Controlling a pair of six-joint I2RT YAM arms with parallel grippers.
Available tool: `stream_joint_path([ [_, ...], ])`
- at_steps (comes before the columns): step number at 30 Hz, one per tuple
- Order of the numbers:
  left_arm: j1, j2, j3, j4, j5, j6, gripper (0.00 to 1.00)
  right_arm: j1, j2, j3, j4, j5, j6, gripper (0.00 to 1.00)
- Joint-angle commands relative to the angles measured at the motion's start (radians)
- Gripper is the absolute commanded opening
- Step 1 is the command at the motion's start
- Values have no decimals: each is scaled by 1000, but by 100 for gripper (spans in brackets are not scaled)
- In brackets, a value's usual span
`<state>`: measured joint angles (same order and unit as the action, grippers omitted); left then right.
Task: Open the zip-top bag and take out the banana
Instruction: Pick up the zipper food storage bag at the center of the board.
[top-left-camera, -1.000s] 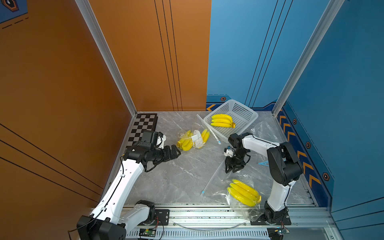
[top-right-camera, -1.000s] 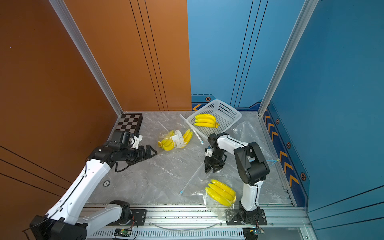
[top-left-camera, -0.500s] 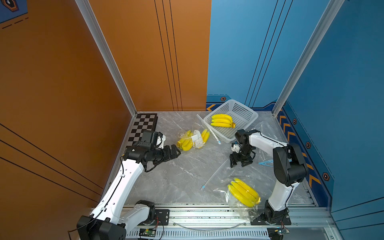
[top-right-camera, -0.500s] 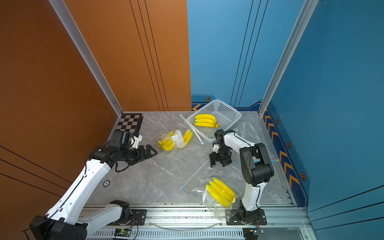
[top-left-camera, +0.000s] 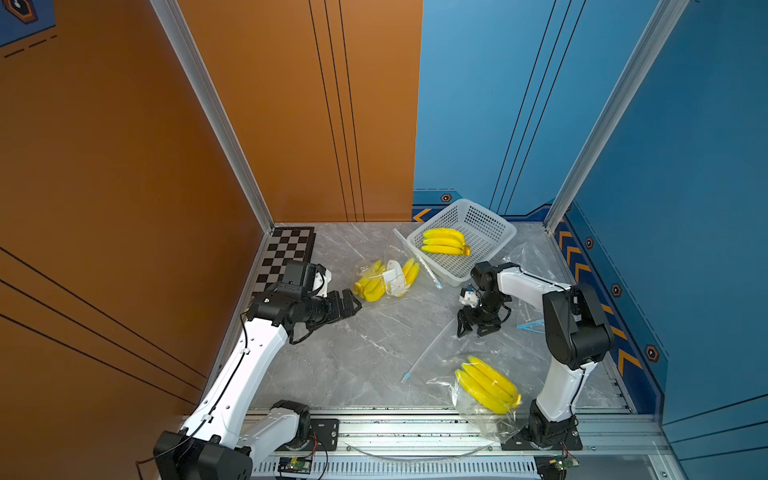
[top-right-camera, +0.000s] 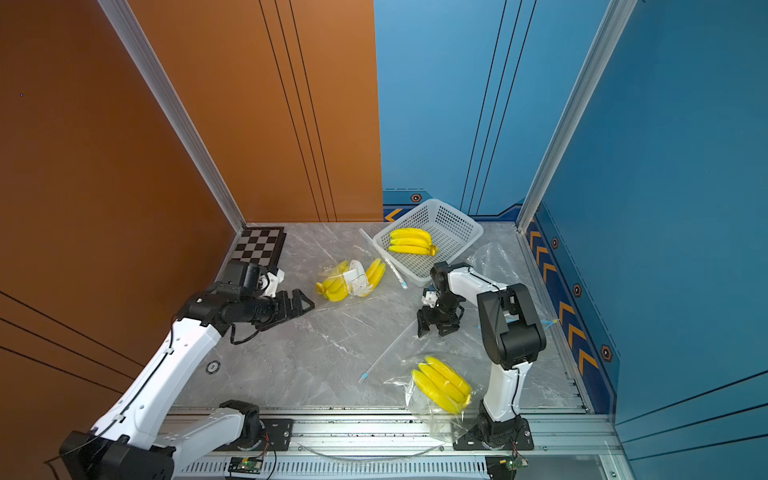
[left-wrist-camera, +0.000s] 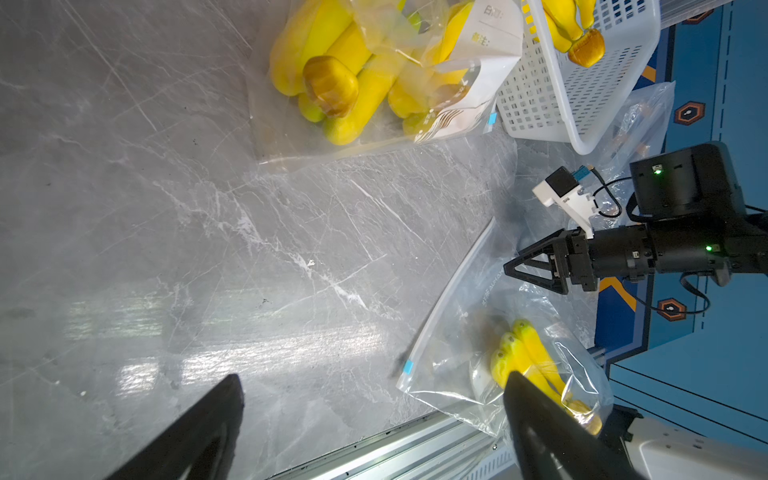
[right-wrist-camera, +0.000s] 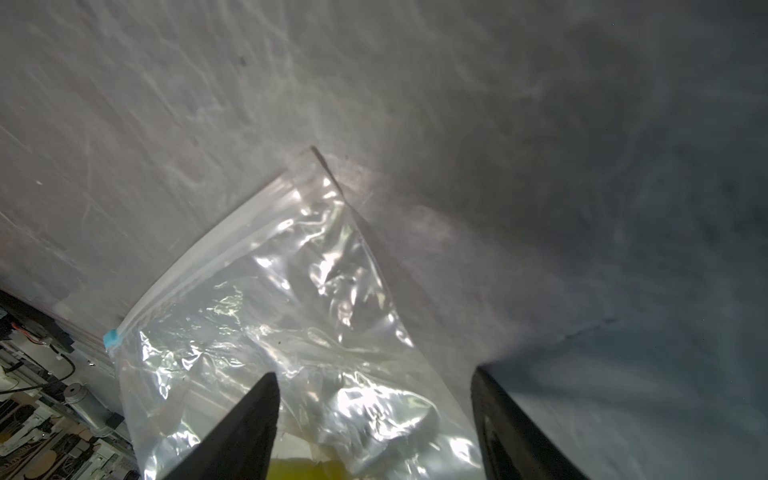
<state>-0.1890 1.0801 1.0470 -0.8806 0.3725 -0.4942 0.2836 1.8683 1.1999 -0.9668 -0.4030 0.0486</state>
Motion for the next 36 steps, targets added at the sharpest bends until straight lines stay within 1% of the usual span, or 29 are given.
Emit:
stream_joint_path([
  [1,7,0,-4,-14,30,2,98,23,41,-13,55,-58,-9,71],
  [3,7,1,-3,-13,31,3,98,30,50,-15,67,-68,1,68],
  [6,5,4,-2,-14,31,3,98,38,59,-15,80,-76,11,55],
  [8,5,3,-2,-13,30,3,98,39,62,-17,85,-71,14,40],
  [10,5,1,-5,-14,30,3,98,39,60,-18,86,-65,15,27],
  [13,5,-2,-10,-14,27,3,98,34,54,-11,85,-56,14,4],
  [14,6,-2,-10,-13,27,3,98,32,50,-12,85,-51,15,0],
  [18,6,-5,-10,-12,28,3,98,28,9,4,86,-2,28,0],
  [20,6,-5,-10,-12,27,2,98,24,-38,21,97,40,49,0],
  [22,6,-6,-10,-13,27,2,98,23,-97,42,118,58,71,0],
  [26,6,-2,-6,-9,32,-7,98,38,-204,100,178,50,125,0],
  [29,4,1,0,16,64,-23,98,57,-250,138,224,38,163,0],
  [33,-4,2,7,64,110,-39,98,65,-313,149,307,37,223,0],
  [36,-24,-3,-4,112,148,-46,98,62,-371,128,372,48,268,0],
])
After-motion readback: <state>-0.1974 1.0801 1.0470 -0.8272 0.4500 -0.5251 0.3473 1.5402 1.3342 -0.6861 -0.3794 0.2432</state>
